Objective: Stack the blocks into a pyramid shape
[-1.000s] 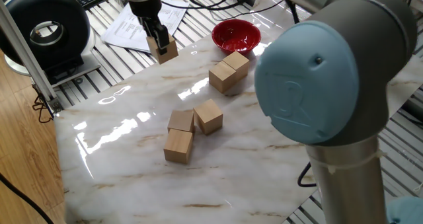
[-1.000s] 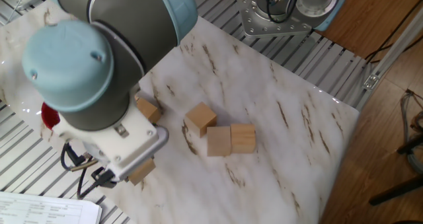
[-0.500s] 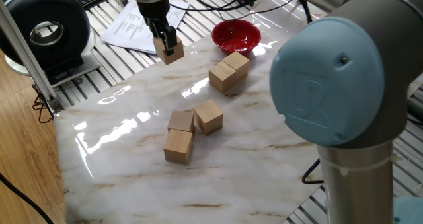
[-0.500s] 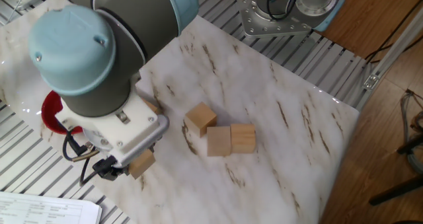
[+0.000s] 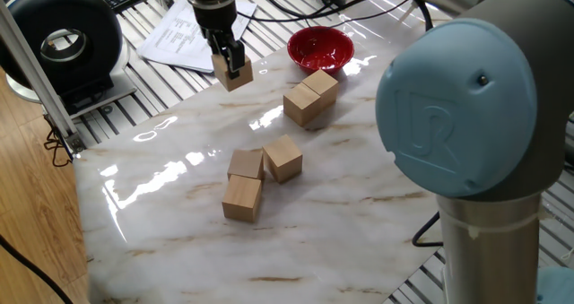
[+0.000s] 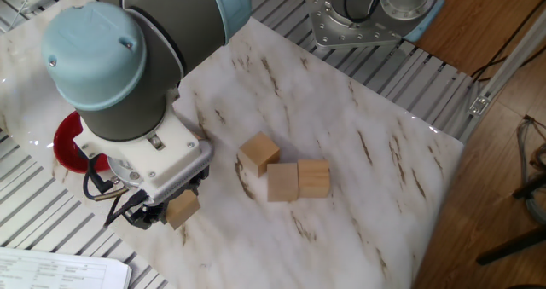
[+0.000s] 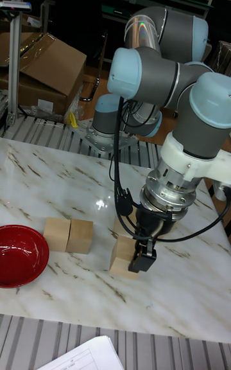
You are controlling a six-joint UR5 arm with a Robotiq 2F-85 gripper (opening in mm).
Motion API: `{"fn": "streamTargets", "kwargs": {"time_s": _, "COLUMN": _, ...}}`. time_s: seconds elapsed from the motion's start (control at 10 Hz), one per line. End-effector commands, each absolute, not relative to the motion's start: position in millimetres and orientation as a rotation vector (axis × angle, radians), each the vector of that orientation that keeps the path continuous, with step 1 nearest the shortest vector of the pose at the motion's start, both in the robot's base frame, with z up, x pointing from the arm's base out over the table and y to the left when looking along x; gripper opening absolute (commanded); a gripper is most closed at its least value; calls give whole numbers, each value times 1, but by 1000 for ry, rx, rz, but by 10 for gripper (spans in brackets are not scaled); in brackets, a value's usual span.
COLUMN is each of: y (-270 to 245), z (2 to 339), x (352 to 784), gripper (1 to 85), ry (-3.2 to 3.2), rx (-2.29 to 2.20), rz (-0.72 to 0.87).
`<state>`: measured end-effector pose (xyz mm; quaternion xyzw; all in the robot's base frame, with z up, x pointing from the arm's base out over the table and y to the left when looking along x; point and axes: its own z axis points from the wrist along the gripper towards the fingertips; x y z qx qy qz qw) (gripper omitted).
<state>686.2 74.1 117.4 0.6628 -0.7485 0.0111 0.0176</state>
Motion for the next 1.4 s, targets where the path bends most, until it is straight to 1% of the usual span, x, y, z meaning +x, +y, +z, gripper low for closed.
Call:
{"fn": "streamTargets", "kwargs": {"time_s": 0.0, "y": 77, "z": 117, "x": 687, "gripper": 10, "ry": -2353, "rx": 2053, "rz": 17}}
{"fn": "streamTargets", "kwargs": {"time_s": 0.1, "y": 80, "z": 117, "x": 688, "gripper": 10, "ry": -2374, "rx": 2050, "rz": 7}}
{"fn": "streamTargets", "kwargs": {"time_s": 0.3, "y": 78, "z": 117, "x": 694, "gripper": 10, "ry": -2356, "rx": 2082, "rz": 41}}
{"fn": "streamTargets", "kwargs": {"time_s": 0.6, "y": 85, "z": 117, "x": 688, "gripper": 10, "ry": -2353, "rx": 2092, "rz": -18}}
{"fn": "streamTargets", "kwargs": {"time_s": 0.8, "y": 87, "z": 117, "x": 691, "gripper": 10, "ry": -2346, "rx": 2118, "rz": -10}}
{"fn": "streamTargets", "kwargs": {"time_s": 1.2, "y": 99, "z": 117, "x": 690, "gripper": 10, "ry": -2374, "rx": 2126, "rz": -73}}
{"fn": "streamTargets", "kwargs": {"time_s": 1.3, "y": 96, "z": 117, "x": 691, "gripper": 10, "ry": -2364, "rx": 2134, "rz": -54}}
